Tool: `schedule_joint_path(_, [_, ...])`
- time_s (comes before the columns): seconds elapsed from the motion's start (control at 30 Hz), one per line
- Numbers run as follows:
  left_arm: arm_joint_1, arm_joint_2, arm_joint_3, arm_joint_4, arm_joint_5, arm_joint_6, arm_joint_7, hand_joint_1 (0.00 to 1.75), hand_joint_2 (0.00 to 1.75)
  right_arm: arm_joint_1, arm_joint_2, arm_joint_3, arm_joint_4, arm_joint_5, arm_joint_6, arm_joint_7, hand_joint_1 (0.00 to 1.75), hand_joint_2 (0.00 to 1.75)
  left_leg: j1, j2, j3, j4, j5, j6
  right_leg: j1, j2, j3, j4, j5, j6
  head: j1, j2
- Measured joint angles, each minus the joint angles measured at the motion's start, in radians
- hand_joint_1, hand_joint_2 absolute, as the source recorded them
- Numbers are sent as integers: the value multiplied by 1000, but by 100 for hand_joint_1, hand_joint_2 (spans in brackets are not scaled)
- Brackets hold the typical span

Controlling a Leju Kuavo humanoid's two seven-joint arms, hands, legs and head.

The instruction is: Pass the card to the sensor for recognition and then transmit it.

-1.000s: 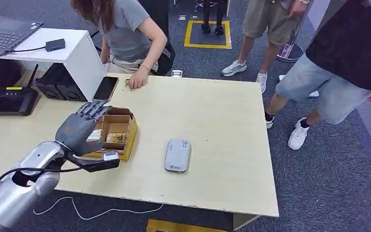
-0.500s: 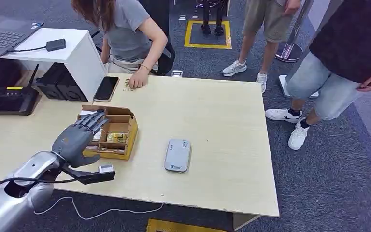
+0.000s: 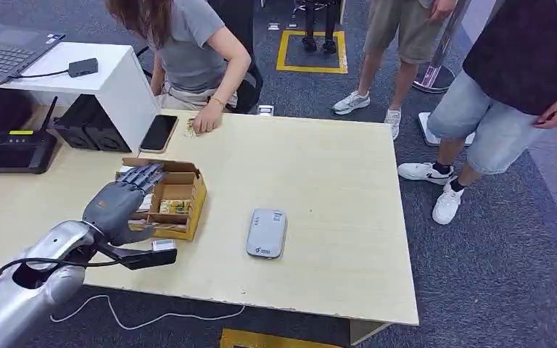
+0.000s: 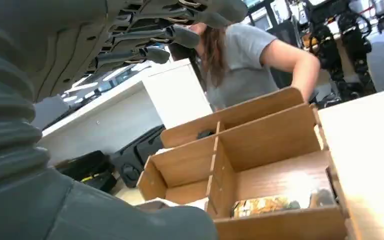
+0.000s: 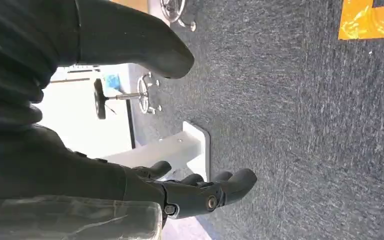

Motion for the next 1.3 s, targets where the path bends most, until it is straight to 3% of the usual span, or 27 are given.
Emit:
schedule_joint_path(0.6, [24,20,-19,16,16,-28,2,0,175,-4,-10,1,0,16,1,-4,0,175,0,0,0,0,0,0,0,0,0,0,0,0,0,0])
schedule_joint_path(0.93, [20,3,-42,41,7,-30,4,0,175,-7,-11,5,0,22,1,-5,0,175,0,0,0,0,0,0,0,0,0,0,0,0,0,0])
schedule_joint_path(1.3, [6,-48,-66,109,-53,24,42,0,175,-7,-13,21,0,33,1,-5,0,175,0,0,0,0,0,0,0,0,0,0,0,0,0,0])
